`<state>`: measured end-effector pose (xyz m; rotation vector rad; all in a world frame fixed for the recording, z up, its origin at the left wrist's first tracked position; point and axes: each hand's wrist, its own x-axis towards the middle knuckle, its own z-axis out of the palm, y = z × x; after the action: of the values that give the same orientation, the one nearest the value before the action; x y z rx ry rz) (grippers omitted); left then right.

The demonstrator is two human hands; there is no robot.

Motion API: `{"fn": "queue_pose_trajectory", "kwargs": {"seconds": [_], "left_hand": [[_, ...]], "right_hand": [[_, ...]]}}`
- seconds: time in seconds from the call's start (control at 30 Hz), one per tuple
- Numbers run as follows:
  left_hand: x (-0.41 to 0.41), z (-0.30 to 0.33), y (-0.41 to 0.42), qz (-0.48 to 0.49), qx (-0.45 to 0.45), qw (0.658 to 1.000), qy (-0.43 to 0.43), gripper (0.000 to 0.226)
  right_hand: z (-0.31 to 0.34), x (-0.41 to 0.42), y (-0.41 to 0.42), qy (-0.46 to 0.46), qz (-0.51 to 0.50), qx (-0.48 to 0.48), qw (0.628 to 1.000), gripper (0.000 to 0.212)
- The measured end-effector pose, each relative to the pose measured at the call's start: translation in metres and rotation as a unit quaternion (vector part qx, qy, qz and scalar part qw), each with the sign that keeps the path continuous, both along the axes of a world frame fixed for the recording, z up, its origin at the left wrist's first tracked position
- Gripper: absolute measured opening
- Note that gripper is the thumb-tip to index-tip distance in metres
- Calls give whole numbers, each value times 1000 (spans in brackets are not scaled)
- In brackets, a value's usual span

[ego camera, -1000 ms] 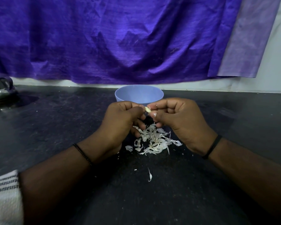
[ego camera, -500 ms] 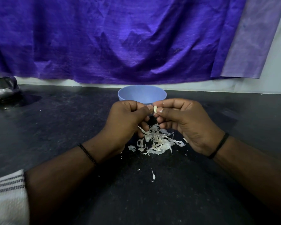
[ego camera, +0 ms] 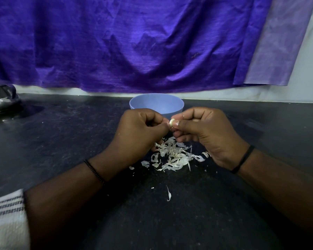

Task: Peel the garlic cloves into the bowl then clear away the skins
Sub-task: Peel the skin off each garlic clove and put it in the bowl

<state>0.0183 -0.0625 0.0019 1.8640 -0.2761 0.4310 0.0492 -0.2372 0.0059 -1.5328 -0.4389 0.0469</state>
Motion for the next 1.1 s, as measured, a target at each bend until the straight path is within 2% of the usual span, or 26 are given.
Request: {"fn": "queue_pose_trajectory", "kwargs": {"seconds": [0.23,0.5,1.1], "left_hand": [[-1,1,2,25,69,997,-25,12],[1,-1,1,30,71,997,-22,11],[5,-2,1,-15,-50,998,36,14]], "right_hand": [[2,-1,0,-46,-2,-48,998,10],[2,2,-2,-75,-5,-80,994,10],[-1,2,-3,-39,35,-57,997,13]]}}
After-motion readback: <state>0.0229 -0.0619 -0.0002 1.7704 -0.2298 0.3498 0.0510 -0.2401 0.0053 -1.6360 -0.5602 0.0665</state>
